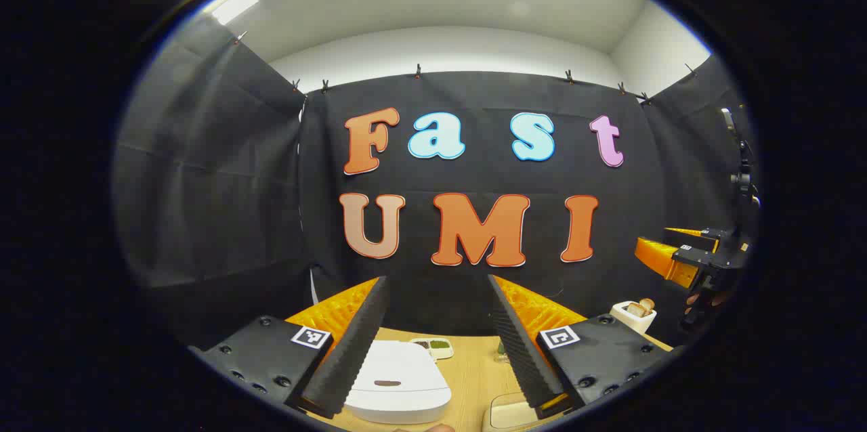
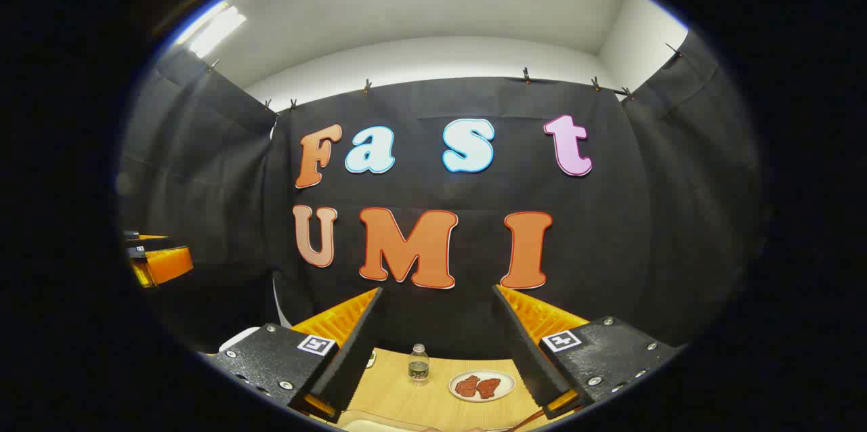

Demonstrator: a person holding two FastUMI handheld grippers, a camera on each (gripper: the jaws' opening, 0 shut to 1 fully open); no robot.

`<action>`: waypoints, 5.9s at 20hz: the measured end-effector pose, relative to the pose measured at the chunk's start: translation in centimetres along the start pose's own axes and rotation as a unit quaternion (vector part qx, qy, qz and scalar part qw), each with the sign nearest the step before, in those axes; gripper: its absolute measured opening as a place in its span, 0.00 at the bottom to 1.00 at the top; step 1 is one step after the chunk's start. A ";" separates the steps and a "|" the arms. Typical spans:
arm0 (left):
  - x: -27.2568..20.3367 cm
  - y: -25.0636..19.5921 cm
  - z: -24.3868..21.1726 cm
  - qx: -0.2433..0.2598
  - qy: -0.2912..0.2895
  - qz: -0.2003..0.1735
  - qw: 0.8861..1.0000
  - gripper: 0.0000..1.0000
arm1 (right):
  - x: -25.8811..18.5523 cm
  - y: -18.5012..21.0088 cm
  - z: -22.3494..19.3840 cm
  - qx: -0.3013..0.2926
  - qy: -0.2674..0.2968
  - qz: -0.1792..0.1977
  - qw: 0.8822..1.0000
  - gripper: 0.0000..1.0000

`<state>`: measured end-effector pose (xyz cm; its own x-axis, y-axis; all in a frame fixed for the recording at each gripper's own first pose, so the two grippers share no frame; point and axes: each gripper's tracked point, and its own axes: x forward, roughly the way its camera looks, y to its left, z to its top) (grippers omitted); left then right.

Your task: Close the left gripper, press the button to open the rice cooker; take a wooden spoon from the chopstick holder with the right hand, scoop a spoonful of rice and pour it into the rice cooker, then put the wooden spoon back into the chopstick holder.

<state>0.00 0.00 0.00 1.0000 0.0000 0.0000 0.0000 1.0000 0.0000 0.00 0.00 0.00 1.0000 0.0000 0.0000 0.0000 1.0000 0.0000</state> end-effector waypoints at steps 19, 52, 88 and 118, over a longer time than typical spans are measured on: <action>-0.4 -1.6 0.3 -0.002 0.003 0.016 1.000 0.95 | -0.6 -3.0 -0.3 -0.003 -0.015 0.008 1.000 0.95; 9.1 10.3 -23.4 -0.203 0.391 0.022 0.897 0.05 | -0.2 -10.4 -6.8 -0.017 0.057 -0.126 0.990 0.95; 10.7 10.8 -16.0 -0.042 0.185 0.099 0.977 0.05 | 0.8 -13.3 -13.4 -0.007 0.135 -0.123 0.983 1.00; 1.5 -4.0 -13.0 0.038 0.091 0.037 0.994 0.98 | -8.0 -17.7 -33.1 0.141 0.374 -0.142 0.906 0.94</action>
<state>1.49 -4.02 -13.00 0.9807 0.0796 -0.1786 -0.0659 0.9945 0.0814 -7.98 -17.73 -33.11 0.6800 -0.1520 -0.7173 0.3629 0.9198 0.1491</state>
